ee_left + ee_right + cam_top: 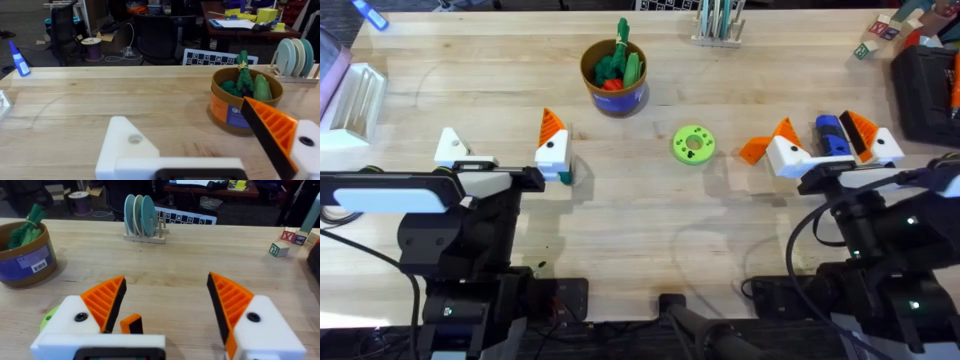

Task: Pick up the gripper from the table and insert it into the empty holder that is missing its gripper. Then pick up a screw, insert it into the mounting hole, and use the screwdriver to tighten it. Finally, clean up the table by picking up the vegetable and placing it into the bucket.

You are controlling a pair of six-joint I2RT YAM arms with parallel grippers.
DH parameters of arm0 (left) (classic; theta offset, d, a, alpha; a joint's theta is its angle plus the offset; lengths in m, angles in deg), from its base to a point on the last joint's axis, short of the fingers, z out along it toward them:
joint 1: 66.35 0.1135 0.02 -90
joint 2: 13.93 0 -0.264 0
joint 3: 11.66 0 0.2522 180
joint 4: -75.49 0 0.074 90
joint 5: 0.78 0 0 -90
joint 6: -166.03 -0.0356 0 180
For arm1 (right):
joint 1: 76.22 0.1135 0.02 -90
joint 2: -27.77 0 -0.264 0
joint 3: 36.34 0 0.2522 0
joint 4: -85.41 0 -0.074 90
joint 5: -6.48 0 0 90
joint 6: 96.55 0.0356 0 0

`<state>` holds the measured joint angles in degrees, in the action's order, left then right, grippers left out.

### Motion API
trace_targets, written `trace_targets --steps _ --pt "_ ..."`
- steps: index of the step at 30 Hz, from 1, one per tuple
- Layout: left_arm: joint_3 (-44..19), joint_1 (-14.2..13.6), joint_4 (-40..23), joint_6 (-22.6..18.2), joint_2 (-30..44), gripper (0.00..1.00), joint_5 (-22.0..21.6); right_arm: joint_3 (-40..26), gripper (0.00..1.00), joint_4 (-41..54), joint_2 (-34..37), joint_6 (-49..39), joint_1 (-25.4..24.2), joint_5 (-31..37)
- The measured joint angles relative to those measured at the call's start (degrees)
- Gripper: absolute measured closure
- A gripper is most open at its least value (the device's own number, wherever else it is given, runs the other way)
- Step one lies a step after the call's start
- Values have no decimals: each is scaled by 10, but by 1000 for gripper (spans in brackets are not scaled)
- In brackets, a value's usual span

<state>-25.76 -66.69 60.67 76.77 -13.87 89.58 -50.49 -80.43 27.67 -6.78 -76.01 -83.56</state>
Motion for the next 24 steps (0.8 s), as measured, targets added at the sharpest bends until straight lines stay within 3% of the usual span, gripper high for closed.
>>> trace_targets --steps 17,21,24 --pt "0 0 -2 0 0 15 0 0 9 -3 0 0 0 0" --pt "-15 0 -62 0 0 16 -7 -11 9 23 0 1 0 0" --pt "-60 0 -122 0 7 15 -12 -63 9 112 8 11 0 0"
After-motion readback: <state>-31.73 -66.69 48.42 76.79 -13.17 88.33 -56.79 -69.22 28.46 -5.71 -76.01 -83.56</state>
